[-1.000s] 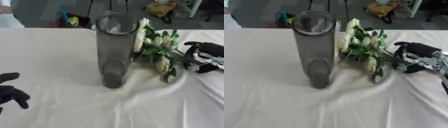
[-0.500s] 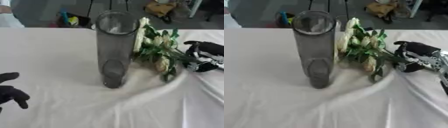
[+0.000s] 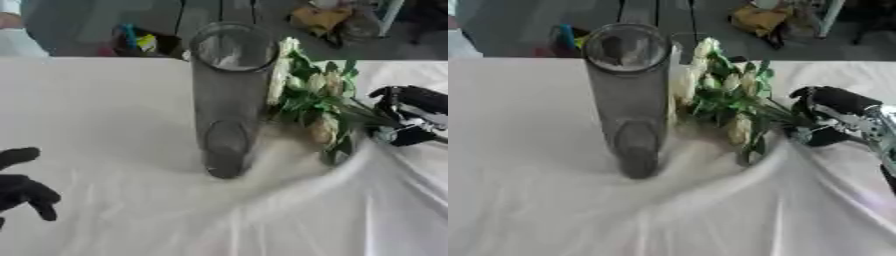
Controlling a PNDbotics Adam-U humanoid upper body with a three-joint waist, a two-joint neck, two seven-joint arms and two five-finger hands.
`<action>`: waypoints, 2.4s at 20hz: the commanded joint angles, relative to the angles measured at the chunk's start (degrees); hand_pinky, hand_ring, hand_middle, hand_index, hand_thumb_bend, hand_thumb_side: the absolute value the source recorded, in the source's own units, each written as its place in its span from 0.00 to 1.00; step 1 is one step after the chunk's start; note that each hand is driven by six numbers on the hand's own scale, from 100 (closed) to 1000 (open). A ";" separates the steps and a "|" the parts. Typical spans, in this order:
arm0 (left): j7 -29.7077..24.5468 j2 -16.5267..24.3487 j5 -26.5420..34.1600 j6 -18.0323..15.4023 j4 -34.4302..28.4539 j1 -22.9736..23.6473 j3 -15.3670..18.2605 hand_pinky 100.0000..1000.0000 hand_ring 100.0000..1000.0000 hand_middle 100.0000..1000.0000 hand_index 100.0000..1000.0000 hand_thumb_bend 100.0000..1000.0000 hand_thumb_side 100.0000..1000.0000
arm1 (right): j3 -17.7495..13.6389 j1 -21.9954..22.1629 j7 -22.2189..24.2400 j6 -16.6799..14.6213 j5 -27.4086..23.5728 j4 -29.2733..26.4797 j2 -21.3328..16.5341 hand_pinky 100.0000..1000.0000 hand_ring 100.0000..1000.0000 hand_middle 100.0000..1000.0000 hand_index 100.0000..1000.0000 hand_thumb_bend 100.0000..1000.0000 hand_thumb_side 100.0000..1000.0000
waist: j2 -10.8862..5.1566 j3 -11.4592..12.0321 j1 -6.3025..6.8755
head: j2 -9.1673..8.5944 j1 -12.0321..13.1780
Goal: Arrange flowers into the vase.
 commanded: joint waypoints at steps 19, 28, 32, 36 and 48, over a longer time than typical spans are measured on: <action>-0.84 -0.05 -0.92 -0.15 -1.06 -0.43 -0.68 0.37 0.55 0.81 0.75 0.00 1.00 | -0.55 0.03 -0.41 -1.92 -10.30 1.93 0.17 0.45 1.00 0.08 0.25 0.00 0.30 | 0.46 0.08 0.06 | -1.39 -0.55; -1.21 -0.09 -1.11 -0.07 -1.06 -0.45 -0.71 0.35 0.51 0.81 0.75 0.00 1.00 | -0.92 0.00 0.90 -2.07 -14.18 1.35 0.15 0.09 0.66 0.00 0.10 0.00 0.34 | 0.61 0.17 0.04 | -1.58 -0.68; -1.30 -0.14 -1.22 0.00 -1.06 -0.44 -0.75 0.35 0.51 0.81 0.75 0.00 1.00 | -0.91 -0.09 0.71 -1.93 -15.03 1.31 0.39 0.03 0.61 0.00 0.08 0.00 0.33 | 0.66 0.30 0.01 | -1.70 -0.71; -1.41 -0.17 -1.42 0.11 -1.06 -0.48 -0.74 0.35 0.51 0.81 0.74 0.00 1.00 | -0.98 -0.05 0.57 -2.44 -16.72 1.39 0.68 0.00 0.55 0.00 0.06 0.00 0.30 | 0.75 0.33 -0.03 | -1.81 -0.73; -1.87 -0.22 -1.45 0.38 -1.06 -0.58 -0.87 0.34 0.50 0.81 0.74 0.00 1.00 | -1.83 -0.22 -3.12 -1.24 -23.44 0.74 0.10 0.00 0.43 0.00 0.01 0.00 0.63 | 0.47 0.66 -0.16 | -1.74 -0.60</action>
